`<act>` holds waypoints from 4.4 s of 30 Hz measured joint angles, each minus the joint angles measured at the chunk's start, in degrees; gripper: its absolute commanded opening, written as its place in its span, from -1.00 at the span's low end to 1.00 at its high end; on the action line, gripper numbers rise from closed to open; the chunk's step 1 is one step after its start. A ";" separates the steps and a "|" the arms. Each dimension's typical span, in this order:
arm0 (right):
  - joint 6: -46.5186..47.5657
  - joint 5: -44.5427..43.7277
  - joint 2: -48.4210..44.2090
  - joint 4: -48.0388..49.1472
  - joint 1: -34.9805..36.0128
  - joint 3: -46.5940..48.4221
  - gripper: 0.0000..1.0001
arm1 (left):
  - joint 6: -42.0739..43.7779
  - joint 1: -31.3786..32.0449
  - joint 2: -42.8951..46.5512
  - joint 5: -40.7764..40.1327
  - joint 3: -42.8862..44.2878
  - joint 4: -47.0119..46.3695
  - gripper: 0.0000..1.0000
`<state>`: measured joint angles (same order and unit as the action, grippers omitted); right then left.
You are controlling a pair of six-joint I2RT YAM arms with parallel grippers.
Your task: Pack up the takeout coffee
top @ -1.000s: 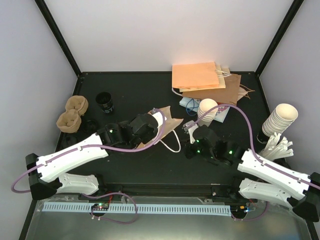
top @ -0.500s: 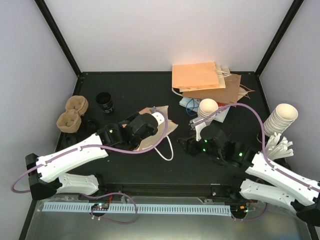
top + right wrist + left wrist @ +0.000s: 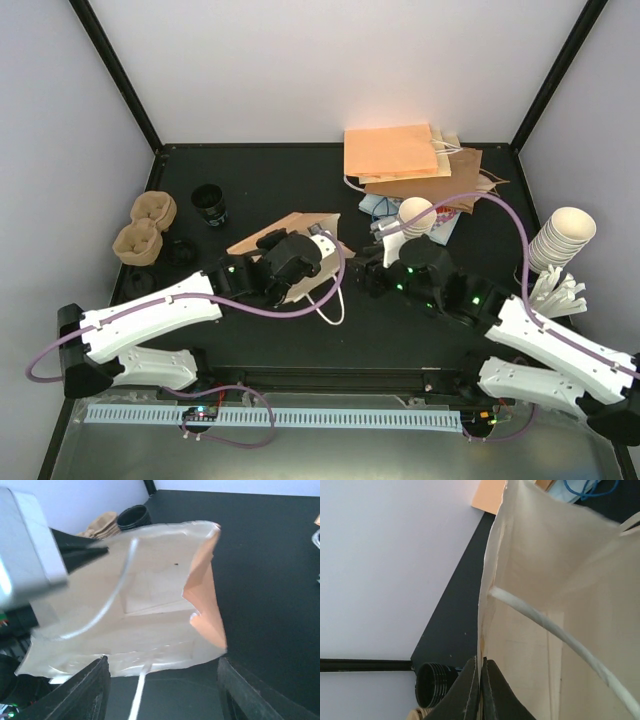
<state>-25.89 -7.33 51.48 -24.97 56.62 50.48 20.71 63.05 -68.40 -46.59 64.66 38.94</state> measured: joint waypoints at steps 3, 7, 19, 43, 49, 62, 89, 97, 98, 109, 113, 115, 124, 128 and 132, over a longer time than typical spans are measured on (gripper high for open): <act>-0.39 1.88 3.02 2.25 0.00 1.09 0.00 | -0.68 0.37 -0.52 0.04 -0.59 0.04 -0.93; -2.32 4.72 7.30 4.13 -0.02 2.73 -0.31 | -1.68 0.96 -0.72 0.07 -0.70 0.13 -0.93; -7.65 7.45 18.73 4.33 0.00 5.49 -0.97 | -3.67 1.62 -0.72 0.35 -0.70 0.17 -0.92; -11.54 -5.38 17.03 7.91 14.23 -7.69 -0.97 | -8.46 1.99 8.44 10.82 -5.75 -0.09 -0.85; -9.55 -7.26 16.55 9.14 15.43 -8.13 -0.88 | -9.66 2.29 12.98 13.88 -7.45 -0.59 -0.84; -2.67 -10.93 5.70 -0.07 15.41 5.90 -0.59 | -16.94 -0.22 12.66 13.20 -2.49 1.01 -0.93; -7.93 -34.23 -17.03 -19.41 15.41 6.62 -0.15 | -52.30 -17.68 -2.36 42.91 12.59 5.35 -0.37; -9.11 -34.36 -18.49 -21.22 15.41 5.46 -0.12 | -56.24 -19.10 0.44 47.63 6.29 0.46 0.86; -9.11 -34.34 -18.45 -21.42 15.41 5.46 -0.12 | -56.33 -19.10 1.31 48.15 6.23 0.48 0.92; -7.17 -33.46 -15.06 -19.76 15.41 5.49 0.08 | -55.95 -19.10 10.49 52.85 5.55 5.68 0.97; -4.04 -29.59 -9.11 -18.91 15.41 8.28 0.13 | -55.19 -19.12 10.67 54.14 5.46 7.56 0.97; -1.86 -27.32 -4.52 -18.80 15.41 12.02 0.23 | -54.97 -19.12 10.67 54.45 4.76 7.87 0.93; 10.12 -13.27 12.57 -19.56 15.41 25.38 0.28 | -52.33 -19.15 10.67 54.64 2.95 9.11 0.89; 14.51 -7.23 14.73 -18.88 15.41 25.20 0.28 | -50.66 -19.21 10.64 54.10 3.23 11.19 0.89; 17.81 -2.62 16.11 -16.46 15.41 25.24 0.30 | -49.35 -19.21 10.67 53.22 3.45 13.07 0.89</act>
<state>-8.08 -9.96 67.59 -41.43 72.03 75.72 -28.64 43.83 -57.74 6.63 68.12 52.01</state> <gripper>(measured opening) 0.646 0.944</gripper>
